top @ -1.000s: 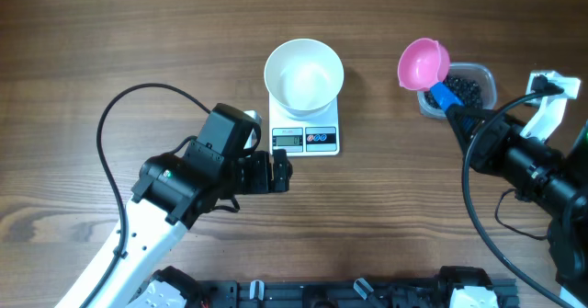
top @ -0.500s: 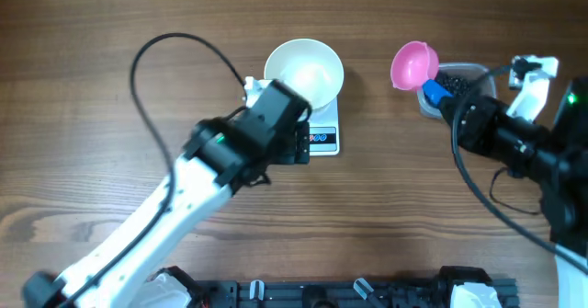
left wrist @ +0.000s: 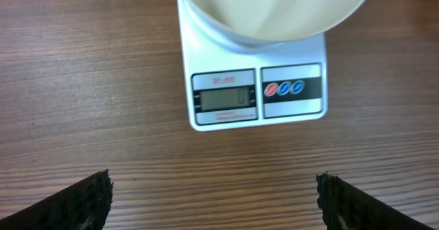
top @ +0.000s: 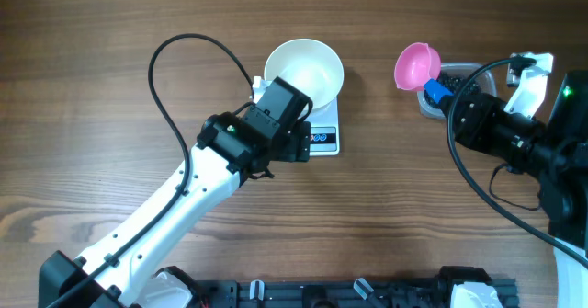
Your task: Scoop item into bowl and weigh 150g on scale
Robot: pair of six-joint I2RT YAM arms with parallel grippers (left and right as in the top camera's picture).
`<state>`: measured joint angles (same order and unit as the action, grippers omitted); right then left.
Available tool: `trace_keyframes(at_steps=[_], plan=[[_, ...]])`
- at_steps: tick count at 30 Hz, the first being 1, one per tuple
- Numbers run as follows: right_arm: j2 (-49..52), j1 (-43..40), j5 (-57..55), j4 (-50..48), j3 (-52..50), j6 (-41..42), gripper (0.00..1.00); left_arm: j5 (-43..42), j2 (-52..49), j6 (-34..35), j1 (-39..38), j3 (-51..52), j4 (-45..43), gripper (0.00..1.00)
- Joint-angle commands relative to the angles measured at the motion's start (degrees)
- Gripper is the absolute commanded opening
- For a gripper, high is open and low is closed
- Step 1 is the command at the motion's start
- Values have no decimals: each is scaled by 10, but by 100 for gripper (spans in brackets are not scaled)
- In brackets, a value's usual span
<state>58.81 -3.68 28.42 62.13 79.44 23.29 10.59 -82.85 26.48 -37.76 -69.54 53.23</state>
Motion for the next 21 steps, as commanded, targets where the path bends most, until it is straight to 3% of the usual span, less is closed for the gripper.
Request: trace_keyframes(at_steps=[1,3,21], plan=[[-7,0,-5,-6,5,-13,4,-7,-2,-26,29,19,-7,100],[-7,0,-5,-11,5,-12,4,-48,-2,-78,32,20,-17,100],[-2,0,-40,-26,7,-39,4,-48,-2,-96,27,56,-40,100]])
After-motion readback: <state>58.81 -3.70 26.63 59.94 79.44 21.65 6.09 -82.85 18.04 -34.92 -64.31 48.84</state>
